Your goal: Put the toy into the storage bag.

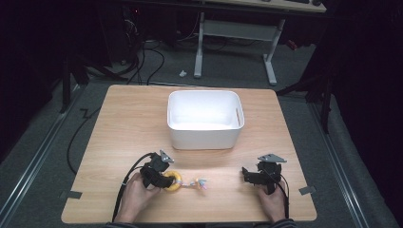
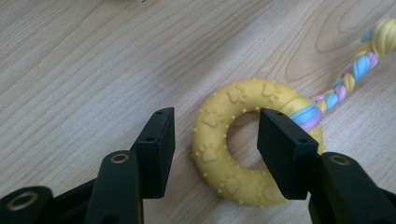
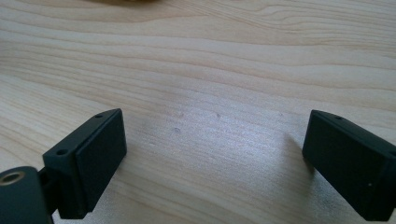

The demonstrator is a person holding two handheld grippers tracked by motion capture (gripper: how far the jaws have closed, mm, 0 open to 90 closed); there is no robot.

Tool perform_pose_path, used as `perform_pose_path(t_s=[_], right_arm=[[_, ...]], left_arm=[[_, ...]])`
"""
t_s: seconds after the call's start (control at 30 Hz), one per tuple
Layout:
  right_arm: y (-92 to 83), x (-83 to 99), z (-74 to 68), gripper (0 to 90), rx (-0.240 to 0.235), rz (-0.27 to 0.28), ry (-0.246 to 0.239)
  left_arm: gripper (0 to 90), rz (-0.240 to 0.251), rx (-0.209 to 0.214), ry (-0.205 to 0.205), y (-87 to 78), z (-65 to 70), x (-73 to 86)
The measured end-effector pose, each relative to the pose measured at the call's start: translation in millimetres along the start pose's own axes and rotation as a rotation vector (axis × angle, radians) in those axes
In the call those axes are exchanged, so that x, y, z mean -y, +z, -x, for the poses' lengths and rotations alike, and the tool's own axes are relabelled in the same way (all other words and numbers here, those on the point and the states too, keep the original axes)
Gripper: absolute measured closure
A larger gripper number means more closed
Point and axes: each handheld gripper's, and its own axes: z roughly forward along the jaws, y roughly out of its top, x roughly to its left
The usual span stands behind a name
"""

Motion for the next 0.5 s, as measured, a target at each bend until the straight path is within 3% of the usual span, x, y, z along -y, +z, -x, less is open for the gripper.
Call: perform_pose_path(t_s=[0.2,0.5], right_arm=[[0.1,-0.1,-0.2,5.9,0.003,0.000,0.001],[0.1,-0.1,-0.5,6.1,0.005,0.001,0.003]], left_arm=[[52.1,-0.026,-0.011,0.011,5.6,0.1,-0.4],[59.3,-0.041,0.013,0.009,11.3,-1.0,-0.4]])
